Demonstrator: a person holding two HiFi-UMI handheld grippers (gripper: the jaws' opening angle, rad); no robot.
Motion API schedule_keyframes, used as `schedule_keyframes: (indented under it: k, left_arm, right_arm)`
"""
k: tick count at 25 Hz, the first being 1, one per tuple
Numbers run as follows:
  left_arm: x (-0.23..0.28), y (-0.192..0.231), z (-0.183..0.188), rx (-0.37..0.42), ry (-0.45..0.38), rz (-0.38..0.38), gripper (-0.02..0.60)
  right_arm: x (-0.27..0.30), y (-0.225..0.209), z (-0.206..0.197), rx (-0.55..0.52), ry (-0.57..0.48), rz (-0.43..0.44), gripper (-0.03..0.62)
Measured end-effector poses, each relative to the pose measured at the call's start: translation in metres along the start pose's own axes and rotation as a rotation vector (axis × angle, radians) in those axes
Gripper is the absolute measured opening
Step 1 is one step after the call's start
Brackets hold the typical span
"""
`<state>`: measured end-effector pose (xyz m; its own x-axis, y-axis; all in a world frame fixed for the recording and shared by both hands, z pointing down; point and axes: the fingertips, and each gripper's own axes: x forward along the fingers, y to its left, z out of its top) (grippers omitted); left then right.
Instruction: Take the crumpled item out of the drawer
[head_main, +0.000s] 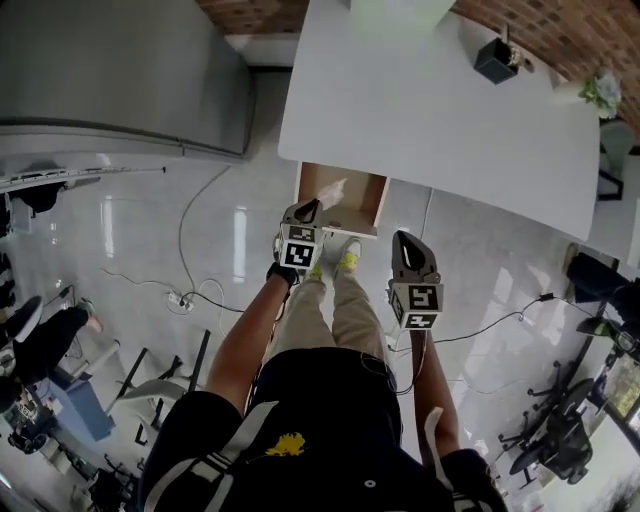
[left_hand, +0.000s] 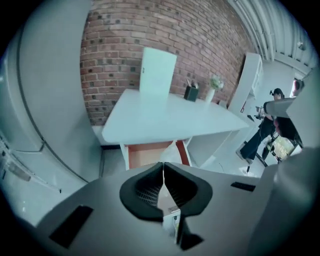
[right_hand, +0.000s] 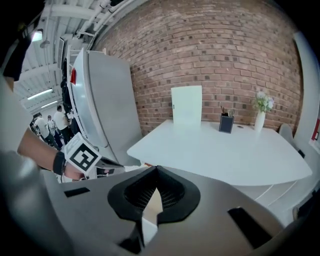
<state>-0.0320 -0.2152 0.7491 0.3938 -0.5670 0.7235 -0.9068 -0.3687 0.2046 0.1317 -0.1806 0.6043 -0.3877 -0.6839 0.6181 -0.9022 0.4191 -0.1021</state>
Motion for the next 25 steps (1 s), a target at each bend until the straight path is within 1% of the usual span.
schedule_keyframes:
  k: [2, 5, 7, 9, 12, 14, 16, 18, 20, 22, 25]
  left_arm:
    - [-0.035, 0.0, 0.038, 0.0, -0.057, 0.016, 0.025]
    - [-0.08, 0.006, 0.095, 0.027, -0.16, 0.042, 0.025]
    - [-0.11, 0.012, 0.145, 0.034, -0.245, 0.075, 0.025]
    - [-0.142, 0.01, 0.194, 0.039, -0.337, 0.1, 0.025]
    - [-0.188, -0.005, 0.258, 0.083, -0.47, 0.09, 0.025]
    - [-0.217, -0.014, 0.299, 0.132, -0.551, 0.079, 0.025]
    - [-0.24, -0.024, 0.334, 0.165, -0.62, 0.072, 0.025]
    - [-0.255, -0.035, 0.36, 0.173, -0.664, 0.072, 0.025]
    - [-0.268, -0.048, 0.378, 0.174, -0.697, 0.068, 0.025]
    - [-0.281, -0.06, 0.39, 0.188, -0.736, 0.059, 0.025]
    - [-0.298, -0.07, 0.4, 0.217, -0.781, 0.047, 0.025]
  right_arm:
    - [-0.01, 0.001, 0.025, -0.011, -0.026, 0.003, 0.026]
    - [-0.028, 0.005, 0.068, -0.03, -0.082, 0.009, 0.026]
    - [-0.037, 0.008, 0.103, -0.008, -0.134, 0.038, 0.026]
    - [-0.051, 0.011, 0.131, 0.034, -0.185, 0.069, 0.026]
    - [-0.077, 0.01, 0.167, 0.055, -0.266, 0.061, 0.026]
    - [-0.092, 0.009, 0.198, 0.056, -0.332, 0.039, 0.026]
    - [-0.108, 0.003, 0.227, 0.042, -0.395, 0.011, 0.026]
    - [-0.122, -0.009, 0.247, 0.035, -0.443, -0.006, 0.026]
    - [-0.136, -0.017, 0.259, 0.046, -0.472, 0.002, 0.026]
    - [-0.148, -0.021, 0.268, 0.052, -0.495, 0.01, 0.026]
    - [-0.16, -0.02, 0.276, 0.04, -0.517, -0.003, 0.025]
